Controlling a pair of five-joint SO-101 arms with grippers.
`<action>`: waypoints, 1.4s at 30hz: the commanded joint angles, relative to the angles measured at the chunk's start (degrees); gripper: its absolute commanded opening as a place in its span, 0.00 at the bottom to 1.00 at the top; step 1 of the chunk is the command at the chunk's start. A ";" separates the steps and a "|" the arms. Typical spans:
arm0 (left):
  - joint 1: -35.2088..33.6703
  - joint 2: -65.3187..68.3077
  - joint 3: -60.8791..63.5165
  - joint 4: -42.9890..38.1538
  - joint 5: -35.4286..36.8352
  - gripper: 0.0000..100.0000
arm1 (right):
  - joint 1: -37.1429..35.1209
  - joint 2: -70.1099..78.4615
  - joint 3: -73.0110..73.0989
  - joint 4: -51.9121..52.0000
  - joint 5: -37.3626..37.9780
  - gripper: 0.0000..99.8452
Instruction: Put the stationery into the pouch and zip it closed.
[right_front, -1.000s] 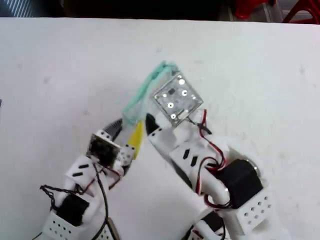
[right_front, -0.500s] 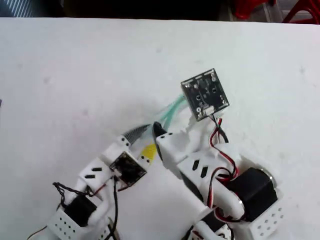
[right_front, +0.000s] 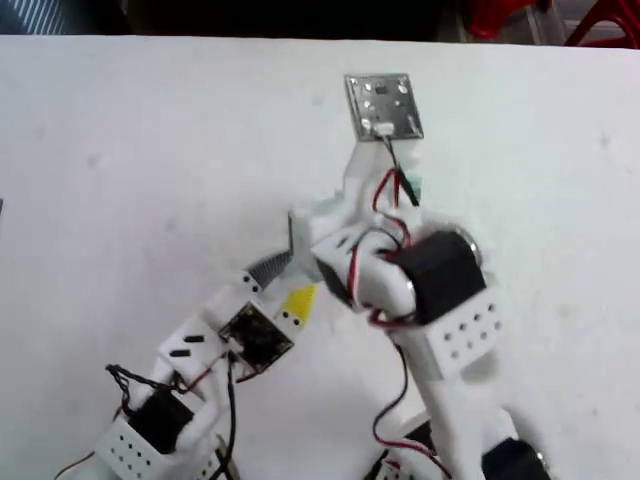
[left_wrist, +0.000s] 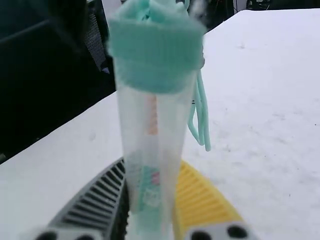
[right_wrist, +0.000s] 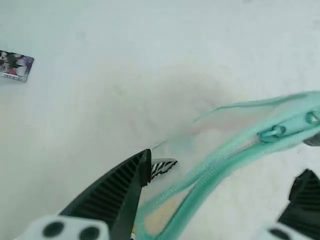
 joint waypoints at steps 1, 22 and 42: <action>0.13 0.40 -0.35 -1.93 -0.18 0.02 | 0.75 7.25 -5.71 3.30 -0.18 0.40; -6.81 0.40 -19.43 19.78 23.21 0.25 | 12.62 15.60 -6.59 -3.56 19.25 0.02; -18.07 0.40 -17.58 14.42 23.82 0.27 | 5.58 15.60 -24.79 4.09 79.91 0.02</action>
